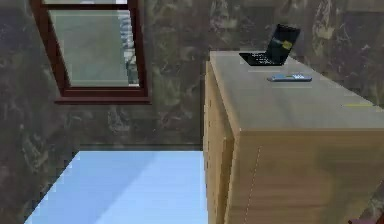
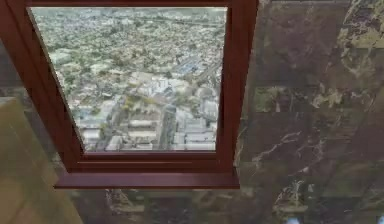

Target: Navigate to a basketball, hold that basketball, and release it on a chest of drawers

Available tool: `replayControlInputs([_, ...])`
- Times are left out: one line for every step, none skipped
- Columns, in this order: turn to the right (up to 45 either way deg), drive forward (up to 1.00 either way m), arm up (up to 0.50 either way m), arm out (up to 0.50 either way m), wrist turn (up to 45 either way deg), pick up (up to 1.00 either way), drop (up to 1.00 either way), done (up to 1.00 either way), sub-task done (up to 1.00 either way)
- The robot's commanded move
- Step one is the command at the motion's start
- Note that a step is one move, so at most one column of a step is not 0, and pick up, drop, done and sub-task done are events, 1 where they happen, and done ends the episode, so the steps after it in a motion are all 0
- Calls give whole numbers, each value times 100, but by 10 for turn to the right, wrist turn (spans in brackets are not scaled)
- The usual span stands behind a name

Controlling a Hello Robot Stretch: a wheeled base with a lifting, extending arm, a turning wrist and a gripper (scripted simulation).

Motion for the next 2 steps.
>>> replayControlInputs([-360,0,0,0,0,0,0,0,0])
replayControlInputs([0,15,0,0,0,0,0,0,0])
